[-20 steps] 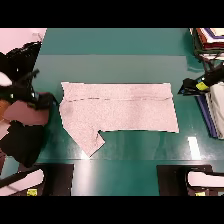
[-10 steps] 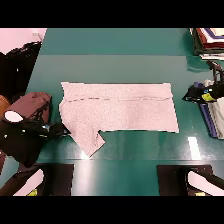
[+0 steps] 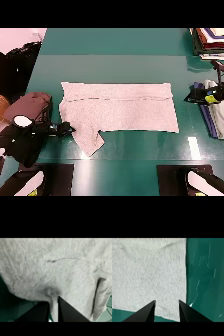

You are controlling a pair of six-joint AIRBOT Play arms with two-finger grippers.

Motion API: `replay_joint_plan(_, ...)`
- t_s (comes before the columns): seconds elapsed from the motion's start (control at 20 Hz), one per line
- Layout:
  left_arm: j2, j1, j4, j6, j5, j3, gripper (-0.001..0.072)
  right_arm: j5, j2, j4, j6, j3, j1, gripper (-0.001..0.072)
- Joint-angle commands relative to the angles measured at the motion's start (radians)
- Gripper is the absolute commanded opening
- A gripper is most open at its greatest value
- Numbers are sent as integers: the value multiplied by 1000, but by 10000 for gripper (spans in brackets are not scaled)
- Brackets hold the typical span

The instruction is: Fold the shirts.

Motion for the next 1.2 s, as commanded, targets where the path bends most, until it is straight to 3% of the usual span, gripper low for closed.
replay_joint_plan(0.0,1,-43,-40,-26,27,3,17,74,4,-8,-16,-36,-12,336)
replay_joint_plan(0.25,2,-43,-38,-19,-63,50,20,60,3,-4,-23,-254,-170,332)
replay_joint_plan(0.55,2,-43,-39,-19,-56,63,20,-5,3,64,-130,-450,-365,309)
replay_joint_plan(0.6,2,-43,-39,-19,-57,63,20,-7,3,135,-175,-475,-394,347)
replay_joint_plan(0.65,2,-43,-39,-19,-57,63,20,-11,3,197,-207,-499,-422,453)
replay_joint_plan(0.7,2,-43,-39,-19,-57,63,19,-23,3,231,-214,-522,-442,471)
replay_joint_plan(1.15,2,-43,-39,-19,-58,63,20,-138,-21,320,-214,-587,-373,448)
